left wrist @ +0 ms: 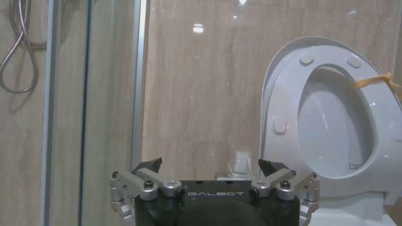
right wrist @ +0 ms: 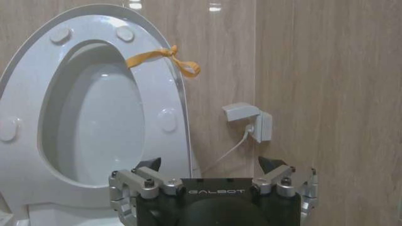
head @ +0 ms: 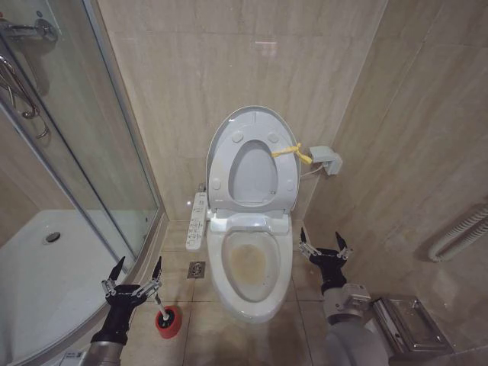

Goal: Open the toilet lid, clean the toilet bowl with a toilet brush, close the toilet lid, and flush.

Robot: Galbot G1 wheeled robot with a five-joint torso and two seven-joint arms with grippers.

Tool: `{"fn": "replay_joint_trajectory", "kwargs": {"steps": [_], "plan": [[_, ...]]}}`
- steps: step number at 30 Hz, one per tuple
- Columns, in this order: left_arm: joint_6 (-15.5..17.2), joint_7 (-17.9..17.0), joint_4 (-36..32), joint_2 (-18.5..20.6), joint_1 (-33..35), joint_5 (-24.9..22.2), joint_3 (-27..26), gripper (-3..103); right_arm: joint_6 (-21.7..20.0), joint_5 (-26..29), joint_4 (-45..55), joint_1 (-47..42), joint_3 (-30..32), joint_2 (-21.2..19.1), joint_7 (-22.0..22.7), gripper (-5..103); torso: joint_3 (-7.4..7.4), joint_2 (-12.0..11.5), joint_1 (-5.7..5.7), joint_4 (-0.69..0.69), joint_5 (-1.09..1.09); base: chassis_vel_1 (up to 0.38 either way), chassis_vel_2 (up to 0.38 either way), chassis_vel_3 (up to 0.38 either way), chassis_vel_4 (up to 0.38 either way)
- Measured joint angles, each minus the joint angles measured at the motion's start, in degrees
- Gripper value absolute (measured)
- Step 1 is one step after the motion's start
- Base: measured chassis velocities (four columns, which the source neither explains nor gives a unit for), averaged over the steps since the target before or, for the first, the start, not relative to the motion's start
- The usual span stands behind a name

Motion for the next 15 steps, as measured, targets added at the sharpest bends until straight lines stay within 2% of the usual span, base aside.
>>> {"fn": "replay_joint_trajectory", "kwargs": {"steps": [4, 8, 15], "plan": [[0.0, 0.6, -1.3, -0.5, 0.3, 0.2, -0.7, 100, 0.0, 0.0, 0.0, 0.0, 0.0, 0.0, 0.0, 100, 0.0, 0.0, 0.0, 0.0, 0.0, 0.0, 0.0, 0.0, 0.0], [1.3, -1.0, -2.3, -0.4, 0.7, 0.5, -2.2, 100, 0.0, 0.0, 0.0, 0.0, 0.0, 0.0, 0.0, 100, 0.0, 0.0, 0.0, 0.0, 0.0, 0.0, 0.0, 0.0, 0.0], [2.0, -1.7, -2.7, -0.3, 1.2, 0.6, -3.5, 100, 0.0, 0.0, 0.0, 0.0, 0.0, 0.0, 0.0, 100, 0.0, 0.0, 0.0, 0.0, 0.0, 0.0, 0.0, 0.0, 0.0]]}}
